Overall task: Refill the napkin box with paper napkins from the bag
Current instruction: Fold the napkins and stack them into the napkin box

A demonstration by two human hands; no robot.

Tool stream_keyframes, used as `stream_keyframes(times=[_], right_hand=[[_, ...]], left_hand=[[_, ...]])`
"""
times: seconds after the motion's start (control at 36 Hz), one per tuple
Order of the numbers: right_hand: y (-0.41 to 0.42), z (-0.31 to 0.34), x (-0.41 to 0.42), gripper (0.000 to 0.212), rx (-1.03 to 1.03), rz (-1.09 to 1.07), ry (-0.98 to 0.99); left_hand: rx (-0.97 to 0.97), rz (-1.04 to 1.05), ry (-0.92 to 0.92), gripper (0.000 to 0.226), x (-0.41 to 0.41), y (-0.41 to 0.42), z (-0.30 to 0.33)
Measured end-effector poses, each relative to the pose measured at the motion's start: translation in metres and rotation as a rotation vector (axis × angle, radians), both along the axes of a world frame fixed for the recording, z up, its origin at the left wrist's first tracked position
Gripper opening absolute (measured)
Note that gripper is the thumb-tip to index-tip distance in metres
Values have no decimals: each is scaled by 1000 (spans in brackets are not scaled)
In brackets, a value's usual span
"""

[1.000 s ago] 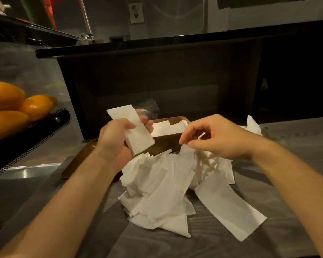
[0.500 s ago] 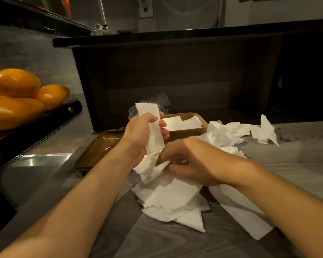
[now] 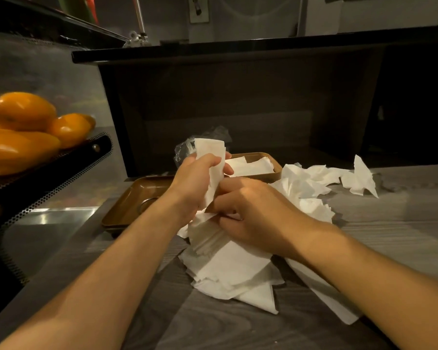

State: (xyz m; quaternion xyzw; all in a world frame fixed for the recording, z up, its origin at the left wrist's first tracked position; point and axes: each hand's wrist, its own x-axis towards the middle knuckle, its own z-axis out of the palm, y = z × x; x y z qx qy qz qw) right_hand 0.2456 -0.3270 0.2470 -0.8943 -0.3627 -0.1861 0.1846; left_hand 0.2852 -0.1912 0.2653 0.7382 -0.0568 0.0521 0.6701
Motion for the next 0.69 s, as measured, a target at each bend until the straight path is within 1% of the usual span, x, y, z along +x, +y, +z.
stream_keyframes(times=[0.11,0.17,0.31,0.42,0.53,0.69], right_hand=[[6,-1,-5,24,-139,56,55],[6,-1,-4,28,-173,78,79],[7,-4,4,26,-104,11,224],[6,-1,4,26,-103,3,272],[7,-2,3,22,-78,-26,249],[6,-7,6,23,-23,-45,189]], left_hand=[[-26,5,15,14,1,0,1],[-18,-5,13,13,2,-1,1],[15,-18,-9,15,2,-1,1],[20,-32,-13,17,1,1,2],[27,-32,-12,16,0,2,1],[39,-37,-15,15,-1,2,1]])
